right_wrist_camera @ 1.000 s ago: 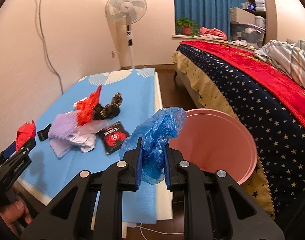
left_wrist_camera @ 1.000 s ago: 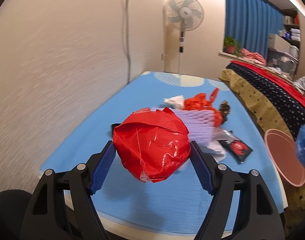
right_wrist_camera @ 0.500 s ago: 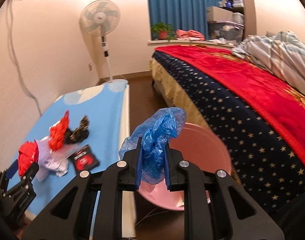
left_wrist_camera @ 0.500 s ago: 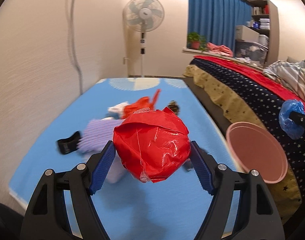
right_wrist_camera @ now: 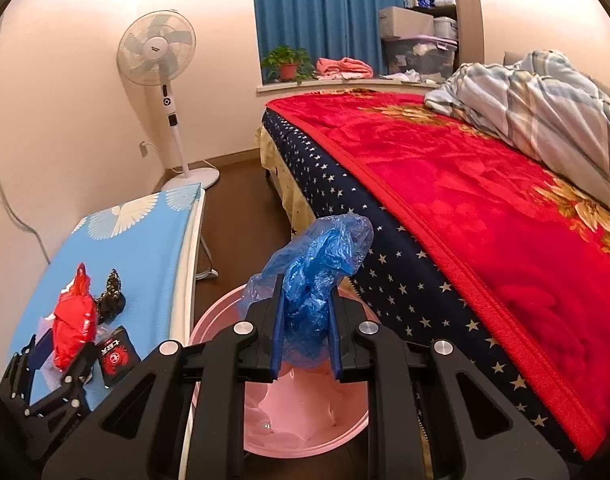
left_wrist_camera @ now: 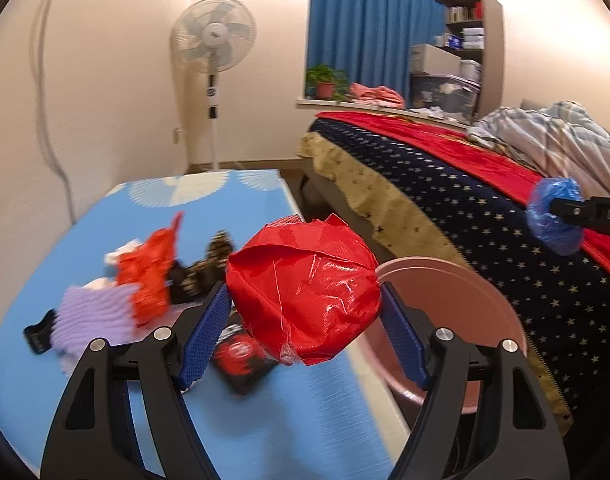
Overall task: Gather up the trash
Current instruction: 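Carry both bags over the pink wastebasket and open both tools to drop them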
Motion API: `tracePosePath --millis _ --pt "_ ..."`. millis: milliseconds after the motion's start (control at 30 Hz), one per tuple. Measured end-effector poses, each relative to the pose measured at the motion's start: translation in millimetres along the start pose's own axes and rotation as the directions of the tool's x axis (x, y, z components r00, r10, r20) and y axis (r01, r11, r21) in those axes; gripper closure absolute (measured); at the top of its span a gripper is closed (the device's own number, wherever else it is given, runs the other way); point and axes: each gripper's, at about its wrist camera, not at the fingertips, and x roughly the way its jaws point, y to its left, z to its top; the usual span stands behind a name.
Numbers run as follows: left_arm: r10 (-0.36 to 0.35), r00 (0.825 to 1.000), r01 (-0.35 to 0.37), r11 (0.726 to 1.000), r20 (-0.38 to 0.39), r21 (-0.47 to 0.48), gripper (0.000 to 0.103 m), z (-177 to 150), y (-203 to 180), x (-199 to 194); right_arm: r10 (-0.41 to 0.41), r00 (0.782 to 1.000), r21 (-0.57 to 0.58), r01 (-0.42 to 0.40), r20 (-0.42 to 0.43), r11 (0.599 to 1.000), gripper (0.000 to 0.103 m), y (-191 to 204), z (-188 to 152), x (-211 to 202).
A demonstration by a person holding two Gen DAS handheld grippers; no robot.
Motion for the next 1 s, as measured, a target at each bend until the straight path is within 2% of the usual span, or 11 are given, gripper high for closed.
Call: tracePosePath --millis 433,833,933,967,1000 --pt "-0.11 0.993 0.112 0.992 -0.037 0.061 0.03 0.3 -46.5 34.8 0.004 0.999 0.004 -0.004 -0.045 1.0 0.085 -0.8 -4.0 16.3" --pt "-0.134 0.989 0.138 0.987 -0.057 0.085 0.03 -3.2 -62.6 52.0 0.001 0.998 0.026 0.001 -0.059 1.0 0.085 -4.4 -3.9 24.6" --pt "-0.16 0.985 0.166 0.982 -0.069 0.092 0.028 -4.3 -64.7 54.1 -0.011 0.998 0.042 0.014 -0.057 0.999 0.075 -7.7 -3.2 24.2" --pt "-0.165 0.983 0.172 0.981 -0.074 0.094 0.028 -4.6 -66.0 54.9 -0.013 0.998 0.05 0.016 -0.056 0.999 0.061 -8.9 -3.5 24.0" --pt "-0.168 0.983 0.175 0.98 -0.079 0.099 0.028 -5.6 -67.1 55.6 -0.014 0.999 0.061 0.017 -0.052 0.998 0.052 -11.1 -3.3 23.4"
